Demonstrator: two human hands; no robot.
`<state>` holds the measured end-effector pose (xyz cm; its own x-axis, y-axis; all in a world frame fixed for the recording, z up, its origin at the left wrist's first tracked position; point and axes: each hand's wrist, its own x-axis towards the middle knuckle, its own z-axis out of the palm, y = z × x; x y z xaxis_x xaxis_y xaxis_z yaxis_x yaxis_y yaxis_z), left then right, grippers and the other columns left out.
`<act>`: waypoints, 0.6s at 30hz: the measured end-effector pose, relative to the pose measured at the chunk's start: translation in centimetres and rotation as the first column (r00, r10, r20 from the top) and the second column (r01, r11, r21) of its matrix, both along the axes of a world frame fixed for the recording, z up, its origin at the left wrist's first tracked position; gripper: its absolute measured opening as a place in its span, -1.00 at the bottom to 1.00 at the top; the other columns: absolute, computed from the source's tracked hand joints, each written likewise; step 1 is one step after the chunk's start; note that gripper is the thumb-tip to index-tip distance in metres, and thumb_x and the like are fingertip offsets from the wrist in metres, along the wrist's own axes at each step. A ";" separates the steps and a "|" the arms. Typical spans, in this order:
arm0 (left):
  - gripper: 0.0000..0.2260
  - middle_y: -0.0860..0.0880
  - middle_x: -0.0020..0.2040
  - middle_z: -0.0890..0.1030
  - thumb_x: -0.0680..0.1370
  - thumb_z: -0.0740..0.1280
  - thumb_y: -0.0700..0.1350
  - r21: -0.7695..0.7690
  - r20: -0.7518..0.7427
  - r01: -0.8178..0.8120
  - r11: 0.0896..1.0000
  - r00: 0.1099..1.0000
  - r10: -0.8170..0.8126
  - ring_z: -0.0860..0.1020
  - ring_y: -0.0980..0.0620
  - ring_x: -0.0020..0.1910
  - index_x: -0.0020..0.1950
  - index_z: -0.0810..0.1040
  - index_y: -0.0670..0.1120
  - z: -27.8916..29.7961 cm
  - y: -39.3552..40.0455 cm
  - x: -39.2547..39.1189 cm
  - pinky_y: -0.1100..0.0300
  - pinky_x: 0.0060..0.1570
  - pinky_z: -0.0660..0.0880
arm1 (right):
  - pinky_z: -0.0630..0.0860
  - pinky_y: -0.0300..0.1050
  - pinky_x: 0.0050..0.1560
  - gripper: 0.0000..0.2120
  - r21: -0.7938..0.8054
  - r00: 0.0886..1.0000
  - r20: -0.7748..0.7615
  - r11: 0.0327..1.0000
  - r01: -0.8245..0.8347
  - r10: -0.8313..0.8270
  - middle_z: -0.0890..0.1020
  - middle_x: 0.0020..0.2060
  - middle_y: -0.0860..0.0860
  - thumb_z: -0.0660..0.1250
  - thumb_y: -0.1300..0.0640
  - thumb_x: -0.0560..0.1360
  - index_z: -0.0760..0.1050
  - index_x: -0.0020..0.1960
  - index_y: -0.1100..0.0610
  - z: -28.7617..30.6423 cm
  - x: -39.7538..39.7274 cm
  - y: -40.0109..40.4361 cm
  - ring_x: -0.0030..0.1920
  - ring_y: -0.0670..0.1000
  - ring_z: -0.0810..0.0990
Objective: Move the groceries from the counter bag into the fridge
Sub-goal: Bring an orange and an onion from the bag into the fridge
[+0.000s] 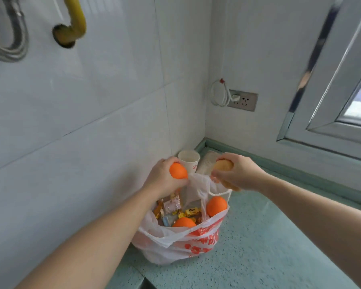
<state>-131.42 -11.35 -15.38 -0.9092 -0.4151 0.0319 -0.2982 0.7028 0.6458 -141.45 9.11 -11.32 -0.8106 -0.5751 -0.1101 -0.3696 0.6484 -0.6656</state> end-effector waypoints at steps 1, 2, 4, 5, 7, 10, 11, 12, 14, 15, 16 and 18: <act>-0.43 0.03 0.23 0.49 0.33 0.53 0.14 0.001 -0.027 0.006 1.000 1.000 -0.006 0.45 0.03 0.08 0.27 0.43 0.12 1.1 0.3 -0.1 0.15 0.00 0.42 | 0.51 -0.26 -0.36 -0.68 -0.013 1.000 -0.024 1.000 0.016 -0.017 0.54 -0.10 -0.12 0.43 -0.12 0.43 0.45 0.14 -0.15 1.2 0.3 0.8 -0.19 -0.15 0.53; -0.44 0.04 0.23 0.49 0.32 0.53 0.15 0.008 -0.056 0.012 1.000 0.998 -0.012 0.46 0.03 0.08 0.26 0.43 0.12 2.3 0.8 -0.1 0.15 0.00 0.43 | 0.51 -0.27 -0.40 -0.68 -0.023 0.998 -0.049 0.999 0.034 -0.035 0.55 -0.10 -0.11 0.44 -0.13 0.41 0.47 0.13 -0.15 2.4 0.5 1.5 -0.20 -0.15 0.55; -0.46 0.07 0.20 0.49 0.33 0.53 0.17 0.024 -0.124 0.039 0.999 0.992 -0.035 0.45 0.05 0.05 0.24 0.43 0.13 4.3 1.8 0.1 0.17 -0.05 0.41 | 0.48 -0.31 -0.49 -0.68 -0.048 0.991 -0.106 0.996 0.077 -0.081 0.57 -0.12 -0.09 0.45 -0.14 0.40 0.50 0.11 -0.12 4.6 1.3 2.6 -0.23 -0.13 0.59; -0.48 0.09 0.17 0.48 0.34 0.52 0.19 0.031 -0.163 0.052 0.998 0.986 -0.046 0.46 0.06 0.03 0.22 0.43 0.14 5.2 2.3 0.1 0.18 -0.07 0.40 | 0.48 -0.31 -0.51 -0.69 -0.053 0.986 -0.132 0.994 0.097 -0.103 0.58 -0.14 -0.09 0.45 -0.14 0.40 0.50 0.09 -0.11 5.7 1.9 3.2 -0.25 -0.11 0.60; -0.55 0.10 0.12 0.49 0.37 0.47 0.23 0.079 -0.237 0.060 0.995 0.971 -0.040 0.48 0.06 0.01 0.18 0.46 0.13 6.2 3.0 0.2 0.20 -0.10 0.39 | 0.54 -0.25 -0.48 -0.71 -0.062 0.977 -0.156 0.989 0.138 -0.146 0.59 -0.16 -0.09 0.46 -0.13 0.39 0.51 0.06 -0.11 6.8 2.9 3.8 -0.27 -0.08 0.63; -0.64 0.08 0.11 0.49 0.46 0.39 0.21 0.168 -0.301 0.089 0.982 0.953 -0.035 0.49 0.02 0.01 0.18 0.47 0.11 7.1 3.3 1.0 0.18 -0.11 0.41 | 0.62 -0.13 -0.37 -0.72 -0.061 0.965 -0.165 0.978 0.198 -0.206 0.59 -0.15 -0.08 0.46 -0.13 0.38 0.51 0.04 -0.13 7.2 5.6 4.3 -0.24 -0.04 0.64; -0.66 0.08 0.10 0.48 0.47 0.38 0.20 0.180 -0.309 0.108 0.978 0.950 -0.048 0.49 0.01 0.01 0.18 0.47 0.11 7.0 3.4 1.2 0.15 -0.10 0.44 | 0.61 -0.16 -0.40 -0.73 -0.064 0.964 -0.149 0.975 0.212 -0.219 0.59 -0.16 -0.07 0.46 -0.12 0.39 0.51 0.04 -0.12 7.1 6.6 4.3 -0.26 -0.04 0.65; -0.67 0.08 0.09 0.47 0.48 0.38 0.19 0.199 -0.316 0.128 0.972 0.947 -0.060 0.49 0.00 0.01 0.17 0.46 0.11 7.0 3.5 1.5 0.11 -0.09 0.50 | 0.60 -0.19 -0.43 -0.74 -0.066 0.963 -0.139 0.973 0.223 -0.230 0.59 -0.17 -0.07 0.46 -0.11 0.40 0.51 0.04 -0.11 6.9 7.5 4.3 -0.28 -0.04 0.65; -0.70 0.09 0.07 0.47 0.47 0.36 0.22 0.217 -0.303 0.169 0.961 0.948 -0.098 0.50 -0.03 0.00 0.13 0.43 0.17 6.6 3.7 2.3 0.01 -0.04 0.57 | 0.57 -0.23 -0.47 -0.74 -0.076 0.954 -0.139 0.963 0.257 -0.266 0.60 -0.20 -0.08 0.47 -0.10 0.40 0.52 0.03 -0.10 6.6 9.8 4.4 -0.32 -0.05 0.66; -0.70 0.10 0.07 0.47 0.47 0.34 0.26 0.203 -0.290 0.175 0.963 0.950 -0.112 0.51 -0.03 0.00 0.12 0.41 0.20 6.5 4.0 2.5 -0.01 -0.02 0.58 | 0.57 -0.23 -0.46 -0.73 -0.085 0.952 -0.136 0.961 0.264 -0.273 0.60 -0.19 -0.08 0.47 -0.10 0.39 0.52 0.04 -0.10 6.6 10.5 4.5 -0.32 -0.04 0.66; -0.69 0.10 0.07 0.47 0.46 0.33 0.29 0.192 -0.278 0.188 0.963 0.952 -0.130 0.51 -0.04 0.00 0.11 0.39 0.21 6.4 4.2 2.8 -0.01 -0.01 0.57 | 0.57 -0.22 -0.46 -0.72 -0.084 0.950 -0.134 0.958 0.272 -0.282 0.60 -0.18 -0.07 0.47 -0.09 0.39 0.51 0.06 -0.10 6.4 11.3 4.8 -0.32 -0.03 0.67; -0.69 0.07 0.09 0.49 0.47 0.33 0.26 0.211 -0.271 0.220 0.953 0.949 -0.159 0.50 -0.03 -0.01 0.12 0.40 0.18 6.8 5.1 3.5 0.08 -0.06 0.52 | 0.59 -0.21 -0.45 -0.70 -0.082 0.942 -0.135 0.951 0.297 -0.306 0.60 -0.16 -0.05 0.48 -0.09 0.39 0.51 0.07 -0.10 6.5 13.0 5.6 -0.32 -0.02 0.68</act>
<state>-127.89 -6.22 -8.60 -0.9471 -0.2593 0.1894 0.0167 0.5493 0.8355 -128.49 14.66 -4.84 -0.9518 -0.3029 0.0474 -0.2573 0.7052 -0.6606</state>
